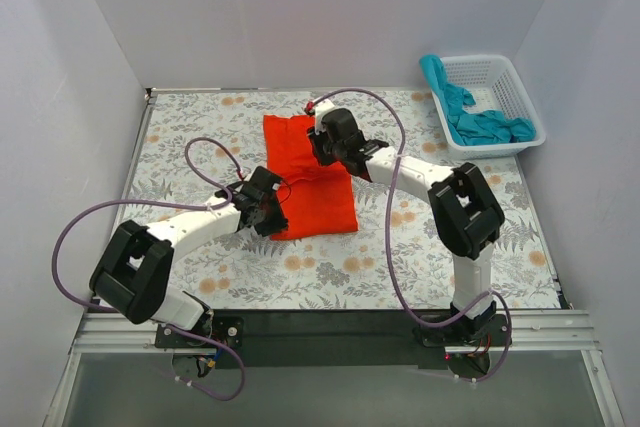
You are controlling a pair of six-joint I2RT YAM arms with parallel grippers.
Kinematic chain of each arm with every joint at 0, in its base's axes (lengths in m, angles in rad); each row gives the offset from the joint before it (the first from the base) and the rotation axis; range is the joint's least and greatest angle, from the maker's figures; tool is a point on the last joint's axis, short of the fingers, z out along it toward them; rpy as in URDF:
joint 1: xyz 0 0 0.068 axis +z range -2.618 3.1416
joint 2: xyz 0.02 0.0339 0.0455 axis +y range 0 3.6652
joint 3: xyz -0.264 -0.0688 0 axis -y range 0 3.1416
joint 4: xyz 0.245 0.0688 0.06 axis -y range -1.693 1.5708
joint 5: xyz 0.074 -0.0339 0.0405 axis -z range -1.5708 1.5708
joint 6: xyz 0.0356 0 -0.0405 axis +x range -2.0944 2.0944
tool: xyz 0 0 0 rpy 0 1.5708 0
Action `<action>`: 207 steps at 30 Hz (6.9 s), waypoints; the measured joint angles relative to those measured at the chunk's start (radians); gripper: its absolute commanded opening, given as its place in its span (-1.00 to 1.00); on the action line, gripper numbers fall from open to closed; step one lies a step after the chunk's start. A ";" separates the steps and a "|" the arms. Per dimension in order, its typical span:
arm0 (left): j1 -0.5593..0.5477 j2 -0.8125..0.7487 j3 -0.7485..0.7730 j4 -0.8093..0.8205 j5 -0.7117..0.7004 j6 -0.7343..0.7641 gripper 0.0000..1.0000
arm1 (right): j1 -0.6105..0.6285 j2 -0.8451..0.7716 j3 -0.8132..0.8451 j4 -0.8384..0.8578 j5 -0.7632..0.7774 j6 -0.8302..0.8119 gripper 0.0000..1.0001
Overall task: Fold and stack the t-shirts
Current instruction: Fold the tshirt
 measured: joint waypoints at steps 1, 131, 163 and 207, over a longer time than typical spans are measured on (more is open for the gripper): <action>0.000 -0.004 0.007 -0.001 -0.007 0.006 -0.57 | 0.000 -0.030 -0.029 0.005 -0.019 0.006 -0.37; 0.251 0.002 -0.225 0.348 0.402 -0.111 -0.66 | -0.359 -0.209 -0.943 0.634 -0.917 0.519 -0.51; -0.067 -0.053 0.036 -0.259 -0.048 -0.079 0.52 | 0.002 -0.575 -0.698 -0.454 -0.031 0.392 0.06; -0.156 0.052 0.082 -0.258 -0.088 -0.121 0.15 | 0.048 -0.483 -0.676 -0.393 -0.042 0.445 -0.97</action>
